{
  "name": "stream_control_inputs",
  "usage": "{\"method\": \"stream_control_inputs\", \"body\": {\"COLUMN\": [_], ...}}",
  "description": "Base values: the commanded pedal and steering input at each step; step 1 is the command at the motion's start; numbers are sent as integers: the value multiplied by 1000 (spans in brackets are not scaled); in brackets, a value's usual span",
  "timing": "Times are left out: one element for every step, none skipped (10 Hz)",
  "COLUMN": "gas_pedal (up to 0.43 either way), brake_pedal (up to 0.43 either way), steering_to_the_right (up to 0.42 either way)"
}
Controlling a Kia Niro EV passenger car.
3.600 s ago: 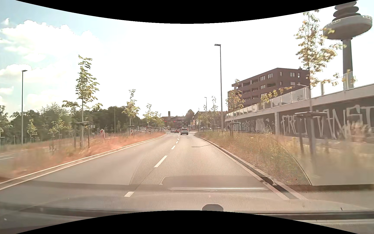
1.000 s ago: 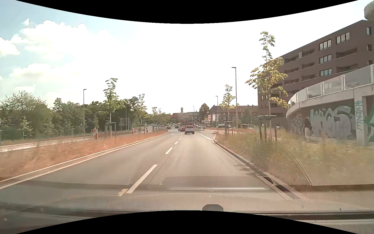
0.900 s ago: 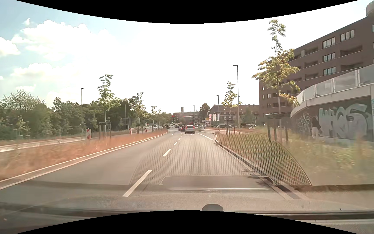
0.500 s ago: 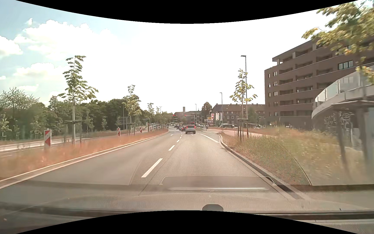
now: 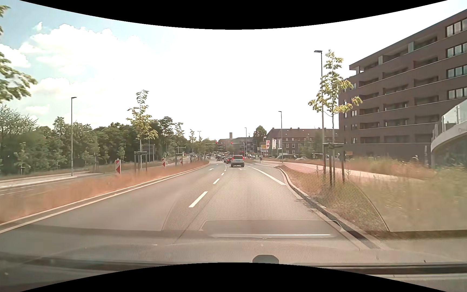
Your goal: Follow the waypoints while adhering to traffic rules and regulations
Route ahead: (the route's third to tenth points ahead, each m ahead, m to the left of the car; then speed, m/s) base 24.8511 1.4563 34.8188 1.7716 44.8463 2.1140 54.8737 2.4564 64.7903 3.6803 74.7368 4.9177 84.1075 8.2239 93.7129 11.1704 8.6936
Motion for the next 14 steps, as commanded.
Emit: {"method": "stream_control_inputs", "body": {"gas_pedal": [20,20,20,20,20,20,20,20,20,20,20,20,20,20], "brake_pedal": [18,18,18,18,18,18,18,18,18,18,18,18,18,18], "steering_to_the_right": [-4,-4,-5,-8,-10,-9,-9,-10,-9,-9,-8,-8,-7,-8]}}
